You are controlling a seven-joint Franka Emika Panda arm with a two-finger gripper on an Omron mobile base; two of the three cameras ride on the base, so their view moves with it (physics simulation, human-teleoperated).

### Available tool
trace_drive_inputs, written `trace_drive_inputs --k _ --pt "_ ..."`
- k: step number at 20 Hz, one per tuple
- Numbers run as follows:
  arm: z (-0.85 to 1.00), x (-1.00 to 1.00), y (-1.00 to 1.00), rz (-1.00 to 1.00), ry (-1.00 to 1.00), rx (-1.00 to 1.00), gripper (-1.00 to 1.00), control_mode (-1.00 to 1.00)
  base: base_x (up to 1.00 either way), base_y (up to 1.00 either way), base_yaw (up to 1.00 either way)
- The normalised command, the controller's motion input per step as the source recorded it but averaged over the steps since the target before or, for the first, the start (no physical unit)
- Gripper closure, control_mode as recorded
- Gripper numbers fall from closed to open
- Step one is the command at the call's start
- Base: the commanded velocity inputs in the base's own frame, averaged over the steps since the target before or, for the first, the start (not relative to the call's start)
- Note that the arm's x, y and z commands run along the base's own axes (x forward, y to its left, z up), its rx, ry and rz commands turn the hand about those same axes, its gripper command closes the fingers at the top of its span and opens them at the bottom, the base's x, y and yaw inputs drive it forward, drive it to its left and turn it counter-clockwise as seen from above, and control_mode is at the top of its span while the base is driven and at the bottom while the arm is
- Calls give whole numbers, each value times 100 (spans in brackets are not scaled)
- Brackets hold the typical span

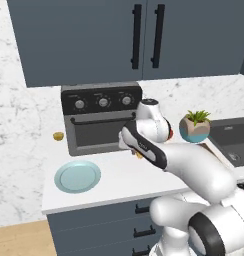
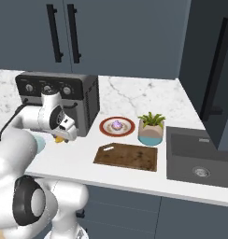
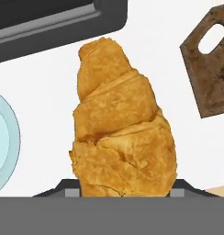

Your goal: From the different types of pastries on the counter, select a croissant and place it on the cutting board. Then retrieve a jar of jam from the cabinet and place it alongside the croissant on the cutting board.

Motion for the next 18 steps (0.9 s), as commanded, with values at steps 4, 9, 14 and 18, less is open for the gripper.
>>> trace_drive_inputs --k 4,9,14,18 --pt "0 0 -89 10 0 0 100 -100 0 0 0" --pt "0 0 -60 15 0 0 100 -100 0 0 0" --pt "-5 3 -59 13 4 -7 100 -100 0 0 0" --pt "0 12 -51 0 16 -20 100 -100 0 0 0"
